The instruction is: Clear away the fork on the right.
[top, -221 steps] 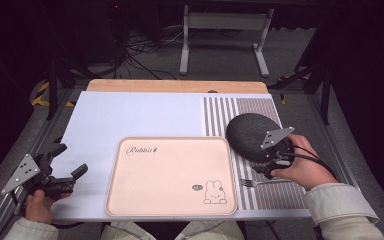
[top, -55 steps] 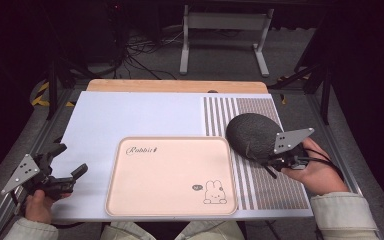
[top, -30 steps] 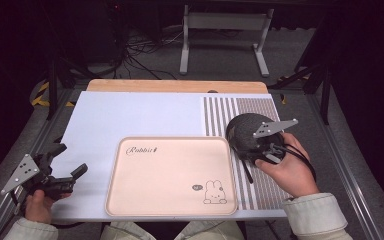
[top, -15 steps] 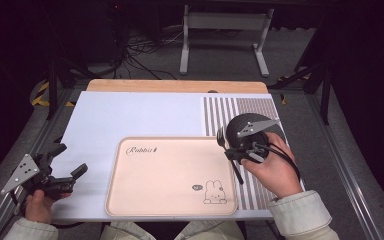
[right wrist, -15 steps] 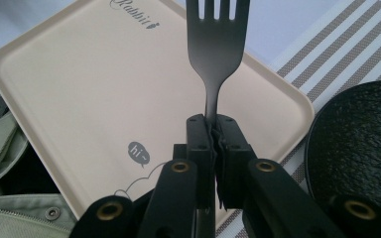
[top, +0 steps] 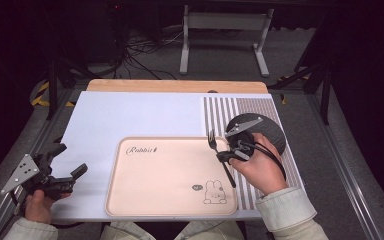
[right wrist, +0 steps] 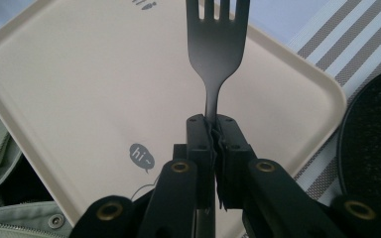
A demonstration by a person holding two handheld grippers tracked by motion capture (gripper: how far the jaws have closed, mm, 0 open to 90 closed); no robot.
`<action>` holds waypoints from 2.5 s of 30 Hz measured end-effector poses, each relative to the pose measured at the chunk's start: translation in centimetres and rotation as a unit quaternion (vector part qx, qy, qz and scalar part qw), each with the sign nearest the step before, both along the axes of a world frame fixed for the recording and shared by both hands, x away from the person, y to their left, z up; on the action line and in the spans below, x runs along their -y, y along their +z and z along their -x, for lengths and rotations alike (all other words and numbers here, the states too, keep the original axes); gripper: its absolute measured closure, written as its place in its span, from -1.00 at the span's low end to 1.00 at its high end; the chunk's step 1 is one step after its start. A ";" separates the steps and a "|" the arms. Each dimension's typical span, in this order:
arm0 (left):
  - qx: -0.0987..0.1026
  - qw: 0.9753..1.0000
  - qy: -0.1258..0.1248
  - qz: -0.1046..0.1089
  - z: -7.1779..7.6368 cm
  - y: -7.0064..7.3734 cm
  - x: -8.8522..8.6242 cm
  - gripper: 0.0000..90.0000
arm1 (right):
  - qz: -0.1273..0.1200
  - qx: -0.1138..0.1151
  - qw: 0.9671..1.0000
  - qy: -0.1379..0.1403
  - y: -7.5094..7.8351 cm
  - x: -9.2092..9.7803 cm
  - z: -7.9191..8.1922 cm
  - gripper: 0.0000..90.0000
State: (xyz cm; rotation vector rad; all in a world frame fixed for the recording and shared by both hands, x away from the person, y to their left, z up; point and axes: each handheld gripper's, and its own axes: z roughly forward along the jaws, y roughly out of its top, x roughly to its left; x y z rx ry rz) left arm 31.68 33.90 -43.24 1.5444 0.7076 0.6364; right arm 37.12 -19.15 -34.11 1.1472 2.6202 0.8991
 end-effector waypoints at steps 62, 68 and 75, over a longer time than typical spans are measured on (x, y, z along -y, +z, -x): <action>0.003 1.000 0.000 0.003 0.0 0.0 0.0 -0.99 | 0.017 -0.135 0.989 -0.057 -8.0 -2.8 -3.9 0.91; 0.004 1.000 -0.001 0.003 0.0 0.0 0.0 -0.99 | 0.020 -0.137 0.989 -0.058 -8.2 -2.9 -3.9 0.91; 0.002 1.000 -0.002 0.002 0.0 0.0 0.0 -0.99 | 0.022 -0.129 0.990 -0.049 -8.3 -2.9 -4.0 0.81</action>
